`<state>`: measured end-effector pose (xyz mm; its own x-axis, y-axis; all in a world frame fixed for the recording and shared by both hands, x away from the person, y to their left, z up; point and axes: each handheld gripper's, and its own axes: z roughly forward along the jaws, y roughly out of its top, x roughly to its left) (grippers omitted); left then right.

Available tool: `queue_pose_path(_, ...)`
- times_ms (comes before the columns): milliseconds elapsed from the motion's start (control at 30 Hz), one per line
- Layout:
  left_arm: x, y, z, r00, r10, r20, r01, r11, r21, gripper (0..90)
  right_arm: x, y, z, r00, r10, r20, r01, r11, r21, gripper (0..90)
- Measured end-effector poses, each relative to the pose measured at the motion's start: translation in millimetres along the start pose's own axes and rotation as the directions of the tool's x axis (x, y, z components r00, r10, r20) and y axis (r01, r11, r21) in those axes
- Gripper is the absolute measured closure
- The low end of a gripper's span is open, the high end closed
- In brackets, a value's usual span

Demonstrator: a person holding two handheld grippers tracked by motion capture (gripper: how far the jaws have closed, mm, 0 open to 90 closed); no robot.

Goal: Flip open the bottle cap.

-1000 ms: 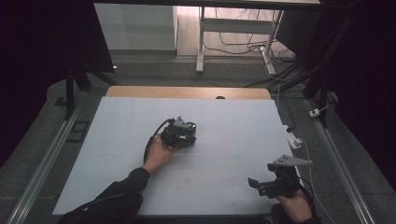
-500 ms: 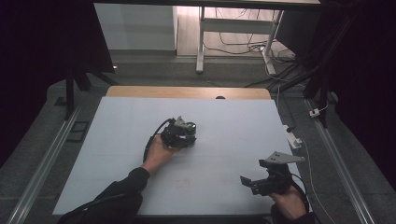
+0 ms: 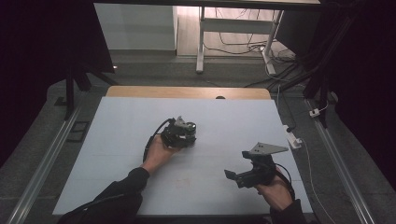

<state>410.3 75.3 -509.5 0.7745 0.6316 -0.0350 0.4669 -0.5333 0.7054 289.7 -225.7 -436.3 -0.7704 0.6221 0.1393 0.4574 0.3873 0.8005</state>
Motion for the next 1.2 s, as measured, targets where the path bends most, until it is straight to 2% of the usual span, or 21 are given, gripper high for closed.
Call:
queue_pose_path(267,0.2,0.0,0.0,1.0,0.002,0.001,-0.002,1.0,0.001,53.7,-0.2,14.5,19.0,0.9981,0.002,-0.061,-0.002,1.0,0.0,0.0)
queue_pose_path(467,0.3,-0.3,0.0,1.0,0.001,0.001,-0.001,1.0,0.0,53.7,1.7,24.9,26.8,0.9967,-0.013,-0.08,0.012,1.0,-0.014,0.0)
queue_pose_path(667,0.3,-0.3,0.1,1.0,0.002,0.001,-0.002,1.0,0.0,53.7,-0.1,35.9,38.4,0.9974,-0.022,-0.069,0.021,1.0,-0.015,0.0)
queue_pose_path(900,0.3,-0.2,0.1,1.0,0.002,0.001,-0.002,1.0,0.001,53.7,0.9,43.4,56.3,0.9972,-0.053,-0.053,0.055,0.998,0.037,0.0)
queue_pose_path(1033,0.3,0.0,0.1,1.0,0.002,0.001,-0.002,1.0,0.002,53.7,2.5,47.2,66.9,0.9957,-0.082,-0.042,0.084,0.995,0.053,0.0)
queue_pose_path(1200,0.1,0.1,0.1,1.0,0.001,0.001,-0.001,1.0,0.004,53.7,3.4,53.5,77.7,0.9949,-0.095,-0.035,0.097,0.993,0.067,0.0)
